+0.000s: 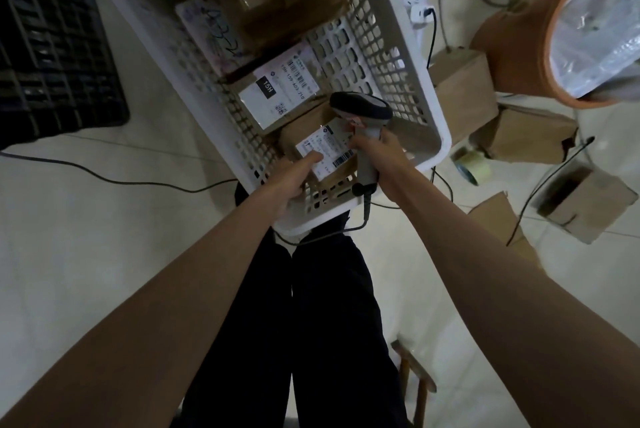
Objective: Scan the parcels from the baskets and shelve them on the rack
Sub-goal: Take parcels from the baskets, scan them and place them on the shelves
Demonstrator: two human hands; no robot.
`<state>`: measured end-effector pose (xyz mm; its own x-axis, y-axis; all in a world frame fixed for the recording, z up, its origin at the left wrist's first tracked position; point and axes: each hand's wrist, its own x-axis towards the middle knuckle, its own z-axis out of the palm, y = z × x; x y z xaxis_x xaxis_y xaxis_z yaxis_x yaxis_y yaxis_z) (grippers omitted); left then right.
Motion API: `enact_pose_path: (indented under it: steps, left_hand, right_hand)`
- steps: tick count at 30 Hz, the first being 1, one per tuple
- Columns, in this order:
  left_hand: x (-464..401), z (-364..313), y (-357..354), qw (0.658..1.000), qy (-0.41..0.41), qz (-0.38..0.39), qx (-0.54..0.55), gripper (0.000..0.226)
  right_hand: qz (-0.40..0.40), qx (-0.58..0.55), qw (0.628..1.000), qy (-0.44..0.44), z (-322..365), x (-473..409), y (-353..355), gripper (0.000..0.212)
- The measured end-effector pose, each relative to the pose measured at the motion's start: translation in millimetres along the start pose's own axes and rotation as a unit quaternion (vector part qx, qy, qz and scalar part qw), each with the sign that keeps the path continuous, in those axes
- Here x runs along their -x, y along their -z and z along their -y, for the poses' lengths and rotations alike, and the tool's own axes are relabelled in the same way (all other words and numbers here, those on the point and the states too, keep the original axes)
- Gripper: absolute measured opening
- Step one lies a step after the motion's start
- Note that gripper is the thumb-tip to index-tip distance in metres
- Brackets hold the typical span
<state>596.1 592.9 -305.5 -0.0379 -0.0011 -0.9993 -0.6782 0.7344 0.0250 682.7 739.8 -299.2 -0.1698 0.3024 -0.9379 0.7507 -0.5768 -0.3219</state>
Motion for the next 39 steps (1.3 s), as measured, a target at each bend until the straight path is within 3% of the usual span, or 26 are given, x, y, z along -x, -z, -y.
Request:
enact_pose_path:
  steps: [2, 7, 9, 14, 16, 18, 20, 25, 30, 35, 39]
  left_hand:
    - [-3, 2, -4, 1.0, 0.001, 0.022, 0.016, 0.071]
    - [3, 6, -19, 0.997, -0.033, 0.022, 0.068, 0.064]
    - [9, 9, -20, 0.996, -0.055, 0.005, 0.075, 0.064]
    - [37, 17, -21, 0.99, -0.095, -0.081, 0.069, 0.09]
    - [55, 22, -21, 0.982, -0.137, -0.107, 0.071, 0.081]
    - [70, 24, -19, 0.97, -0.188, -0.113, 0.106, 0.05]
    - [86, 21, -14, 0.956, -0.237, -0.112, 0.131, 0.035]
    - [130, 5, 2, 0.938, -0.297, -0.101, 0.145, 0.029]
    - [203, -3, 23, 0.928, -0.304, -0.089, 0.195, 0.05]
    - [288, 0, 56, 0.915, -0.328, -0.097, 0.214, 0.045]
    - [348, 20, 93, 0.901, -0.343, -0.108, 0.244, 0.022]
  right_hand:
    - [0.001, 0.007, 1.0, 0.004, -5, -1, -1, 0.042]
    - [-0.006, 0.013, 1.0, 0.022, -9, 9, 1, 0.04]
    - [-0.012, 0.008, 1.0, 0.027, -9, 18, 4, 0.034]
    - [-0.011, -0.035, 0.999, 0.039, -3, 51, 17, 0.019]
    - [0.001, -0.041, 0.998, 0.044, 2, 70, 23, 0.022]
    - [0.019, -0.066, 0.996, 0.049, 7, 92, 28, 0.022]
    - [0.041, -0.102, 0.993, 0.047, 12, 116, 31, 0.021]
    - [0.077, -0.15, 0.983, 0.069, 30, 183, 38, 0.018]
    - [0.086, -0.116, 0.983, 0.113, 65, 254, 32, 0.026]
    - [0.131, -0.063, 0.977, 0.155, 98, 332, 12, 0.034]
    - [0.174, -0.055, 0.966, 0.185, 109, 387, -4, 0.028]
